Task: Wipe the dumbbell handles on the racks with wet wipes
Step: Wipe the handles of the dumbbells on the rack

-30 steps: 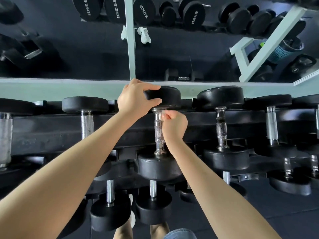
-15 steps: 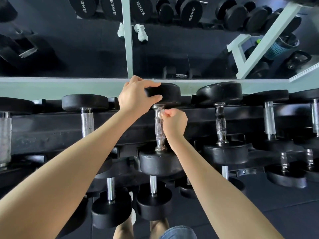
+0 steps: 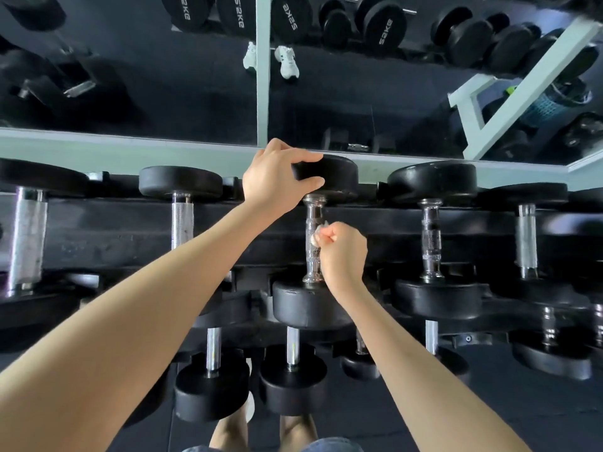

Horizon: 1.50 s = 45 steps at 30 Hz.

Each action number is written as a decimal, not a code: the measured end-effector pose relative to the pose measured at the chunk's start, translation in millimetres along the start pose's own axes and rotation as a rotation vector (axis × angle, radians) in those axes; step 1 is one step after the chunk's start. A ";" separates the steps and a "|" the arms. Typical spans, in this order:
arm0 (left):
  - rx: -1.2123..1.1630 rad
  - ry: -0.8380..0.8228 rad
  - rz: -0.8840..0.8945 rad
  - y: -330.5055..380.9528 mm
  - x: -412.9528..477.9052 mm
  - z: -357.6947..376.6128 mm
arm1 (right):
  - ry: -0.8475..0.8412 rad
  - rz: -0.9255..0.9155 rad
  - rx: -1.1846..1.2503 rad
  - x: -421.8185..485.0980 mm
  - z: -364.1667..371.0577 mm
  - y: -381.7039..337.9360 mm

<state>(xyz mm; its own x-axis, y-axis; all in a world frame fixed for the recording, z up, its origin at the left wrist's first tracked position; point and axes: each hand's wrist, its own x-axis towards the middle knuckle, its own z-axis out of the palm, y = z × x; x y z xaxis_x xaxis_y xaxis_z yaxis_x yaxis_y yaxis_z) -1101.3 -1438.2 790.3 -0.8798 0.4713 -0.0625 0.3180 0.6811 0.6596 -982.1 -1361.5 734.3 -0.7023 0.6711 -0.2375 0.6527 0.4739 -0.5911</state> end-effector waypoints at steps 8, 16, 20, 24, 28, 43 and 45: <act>0.016 -0.071 0.059 -9.5 4.9 -11.3 | -0.062 -0.524 -0.140 2.8 -43.8 16.2; -0.003 -0.070 0.058 -14.3 9.0 -9.2 | -0.424 -1.141 -0.439 27.9 -20.0 31.1; -0.002 -0.055 0.067 -15.8 7.8 -8.0 | -0.621 -1.302 -0.560 42.4 -33.5 20.2; 0.000 -0.044 0.076 -16.5 8.3 -6.8 | -0.410 -1.254 -0.627 73.2 -30.3 -1.3; -0.016 -0.044 0.080 -17.8 7.9 -6.7 | -0.572 -1.193 -0.536 44.9 -27.3 28.2; -0.011 -0.034 0.096 -17.6 6.9 -7.1 | -0.698 -0.846 -0.384 23.5 -42.0 26.0; -0.006 -0.037 0.096 -16.6 6.3 -7.7 | -0.796 -0.771 -0.333 24.7 -43.2 30.6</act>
<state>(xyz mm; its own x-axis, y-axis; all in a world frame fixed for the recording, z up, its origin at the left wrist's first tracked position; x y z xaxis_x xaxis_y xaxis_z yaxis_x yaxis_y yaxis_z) -1114.8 -1450.8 784.7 -0.8316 0.5547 -0.0261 0.3981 0.6283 0.6684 -967.2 -1305.8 743.7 -0.8495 -0.3545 -0.3908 -0.0676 0.8076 -0.5858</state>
